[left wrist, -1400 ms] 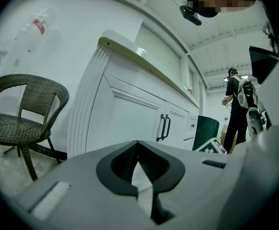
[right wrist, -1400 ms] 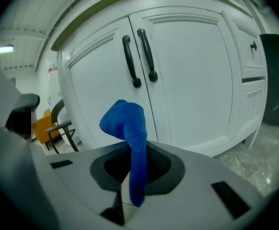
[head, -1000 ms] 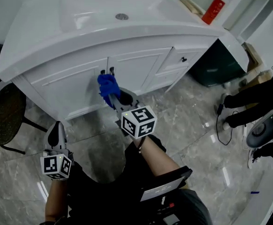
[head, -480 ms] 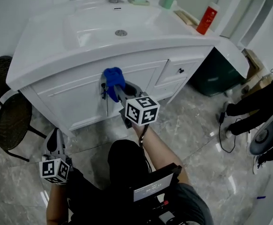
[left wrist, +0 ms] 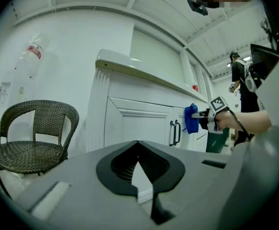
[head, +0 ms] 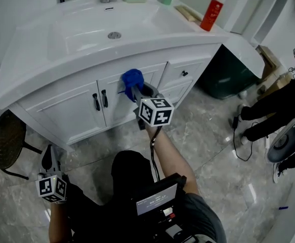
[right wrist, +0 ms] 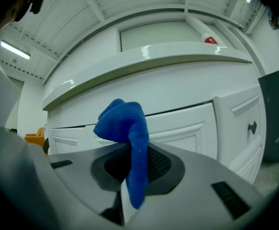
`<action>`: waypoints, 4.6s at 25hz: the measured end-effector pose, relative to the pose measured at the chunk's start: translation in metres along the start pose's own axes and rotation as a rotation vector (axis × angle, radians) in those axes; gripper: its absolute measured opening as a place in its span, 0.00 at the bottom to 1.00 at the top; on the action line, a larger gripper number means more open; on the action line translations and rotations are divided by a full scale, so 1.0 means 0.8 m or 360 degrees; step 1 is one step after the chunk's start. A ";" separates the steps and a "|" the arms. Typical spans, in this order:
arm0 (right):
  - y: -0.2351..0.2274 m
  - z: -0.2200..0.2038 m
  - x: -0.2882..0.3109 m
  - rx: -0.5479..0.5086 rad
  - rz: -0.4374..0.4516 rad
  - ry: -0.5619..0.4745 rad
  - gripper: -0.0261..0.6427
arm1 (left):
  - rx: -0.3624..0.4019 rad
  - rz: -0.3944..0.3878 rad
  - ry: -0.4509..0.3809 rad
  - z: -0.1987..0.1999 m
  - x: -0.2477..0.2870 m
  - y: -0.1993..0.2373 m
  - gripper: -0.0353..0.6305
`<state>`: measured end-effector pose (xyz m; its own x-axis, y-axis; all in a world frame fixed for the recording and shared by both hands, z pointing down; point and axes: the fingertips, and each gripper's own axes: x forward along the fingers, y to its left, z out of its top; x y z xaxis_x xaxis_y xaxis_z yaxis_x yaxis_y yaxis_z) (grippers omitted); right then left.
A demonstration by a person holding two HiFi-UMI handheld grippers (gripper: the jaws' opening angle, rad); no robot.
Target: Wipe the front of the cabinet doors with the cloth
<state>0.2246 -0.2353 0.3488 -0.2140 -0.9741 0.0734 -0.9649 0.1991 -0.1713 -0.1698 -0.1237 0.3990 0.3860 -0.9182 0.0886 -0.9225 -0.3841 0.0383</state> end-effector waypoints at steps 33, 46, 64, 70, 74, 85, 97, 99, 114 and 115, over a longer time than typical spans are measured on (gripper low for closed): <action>0.135 -0.042 -0.016 -0.0052 0.0506 0.0062 0.11 | -0.0098 -0.0186 0.0032 -0.020 0.025 -0.053 0.06; 0.107 -0.076 0.016 0.0006 0.0458 0.0094 0.11 | -0.0130 -0.0028 0.0035 -0.027 0.011 -0.016 0.06; -0.075 -0.093 0.009 -0.0028 0.0024 0.0087 0.11 | -0.0079 -0.0034 0.0050 -0.024 0.033 -0.046 0.06; -0.160 -0.099 -0.014 -0.0005 -0.0251 0.0149 0.11 | -0.0056 -0.0084 0.0041 -0.021 0.042 -0.065 0.06; -0.186 -0.101 -0.024 0.0015 -0.0346 0.0145 0.11 | -0.0052 -0.0111 0.0055 -0.025 0.047 -0.070 0.06; -0.206 -0.089 -0.078 0.0143 -0.0469 0.0056 0.11 | -0.0029 -0.0223 0.0058 -0.028 0.060 -0.097 0.06; 0.002 -0.085 -0.025 0.0064 0.0092 0.0028 0.11 | -0.0045 -0.0175 0.0045 -0.029 0.040 -0.073 0.06; 0.036 -0.097 -0.008 0.0060 0.0196 0.0049 0.11 | -0.0053 -0.0140 0.0052 -0.031 0.032 -0.060 0.06; 0.008 -0.155 0.029 -0.0106 0.0141 0.0164 0.11 | -0.0061 -0.0044 0.0110 -0.057 0.030 -0.031 0.06; -0.007 -0.155 0.026 -0.0093 0.0108 0.0152 0.11 | -0.0054 -0.0046 0.0108 -0.055 0.033 -0.033 0.06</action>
<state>0.2064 -0.2430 0.4728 -0.2898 -0.9440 0.1576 -0.9544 0.2727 -0.1218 -0.1352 -0.1333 0.4440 0.4126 -0.8978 0.1543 -0.9109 -0.4057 0.0756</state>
